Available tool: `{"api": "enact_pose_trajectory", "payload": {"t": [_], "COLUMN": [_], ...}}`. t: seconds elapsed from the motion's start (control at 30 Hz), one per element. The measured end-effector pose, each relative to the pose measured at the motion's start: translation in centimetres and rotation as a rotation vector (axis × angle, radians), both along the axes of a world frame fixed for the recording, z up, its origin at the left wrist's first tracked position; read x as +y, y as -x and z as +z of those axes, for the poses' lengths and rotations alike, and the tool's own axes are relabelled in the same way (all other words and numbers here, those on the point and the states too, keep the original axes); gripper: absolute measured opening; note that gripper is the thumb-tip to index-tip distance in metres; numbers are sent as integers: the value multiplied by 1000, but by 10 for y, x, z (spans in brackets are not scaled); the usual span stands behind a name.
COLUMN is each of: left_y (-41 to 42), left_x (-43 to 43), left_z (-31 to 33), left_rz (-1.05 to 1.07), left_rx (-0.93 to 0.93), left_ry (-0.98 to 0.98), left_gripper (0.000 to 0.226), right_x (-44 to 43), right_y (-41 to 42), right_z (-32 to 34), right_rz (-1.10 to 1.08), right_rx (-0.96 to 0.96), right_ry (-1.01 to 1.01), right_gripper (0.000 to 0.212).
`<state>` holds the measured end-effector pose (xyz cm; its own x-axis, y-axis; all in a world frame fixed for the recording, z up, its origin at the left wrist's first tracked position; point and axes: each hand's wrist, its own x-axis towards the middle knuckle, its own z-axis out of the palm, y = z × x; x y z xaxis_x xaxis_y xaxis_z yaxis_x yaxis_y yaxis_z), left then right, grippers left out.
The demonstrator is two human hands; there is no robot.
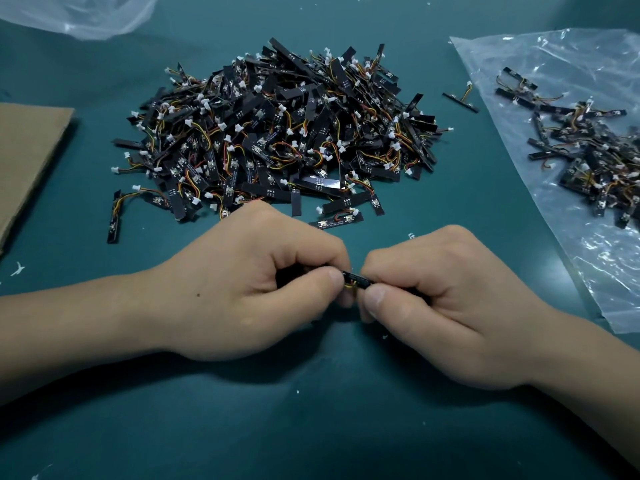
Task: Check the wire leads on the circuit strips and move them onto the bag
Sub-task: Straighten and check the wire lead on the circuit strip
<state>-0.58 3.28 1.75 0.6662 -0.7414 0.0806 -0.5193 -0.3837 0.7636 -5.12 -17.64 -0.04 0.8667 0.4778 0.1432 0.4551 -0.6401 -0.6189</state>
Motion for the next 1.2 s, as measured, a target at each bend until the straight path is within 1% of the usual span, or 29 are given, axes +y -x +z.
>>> {"api": "enact_pose_trajectory", "payload": {"t": [0.1,0.2,0.33,0.5,0.6,0.67,0.8,0.97,1.1,1.2], "left_y": [1,1,0,-1,0,-1,1,0,0,0], "left_x": [-2,-1,0,2,1,1,1,0,1,0], "left_z": [1,2,0,-1,1,0,0,1,0,0], "left_rz": [-39,-20,-37,37,30,39,38,7,18,7], "left_rx": [-77,-46,-103,5,-24,-39,2,-35,1,-25], "left_ry": [-77,-35,-73,30,-1,-16,-4,-15,18,-1], "left_gripper": [26,26,27,28,27,28,31,30,31,31], "right_x": [-1,-2,-1,2,2,1,-1,-4,-3,-3], "right_y": [1,2,0,2,0,0,0,-2,0,-1], "right_z": [0,0,-1,-1,-1,-1,-1,-2,-2,-2], "right_rz": [6,11,-6,-82,-96,-76,-32,-8,-17,-21], "right_rx": [-2,13,11,-78,-96,-85,-35,6,-10,0], "right_ry": [-7,-14,2,11,12,29,60,59,37,55], "right_gripper": [32,36,36,34,33,33,35,44,41,42]}}
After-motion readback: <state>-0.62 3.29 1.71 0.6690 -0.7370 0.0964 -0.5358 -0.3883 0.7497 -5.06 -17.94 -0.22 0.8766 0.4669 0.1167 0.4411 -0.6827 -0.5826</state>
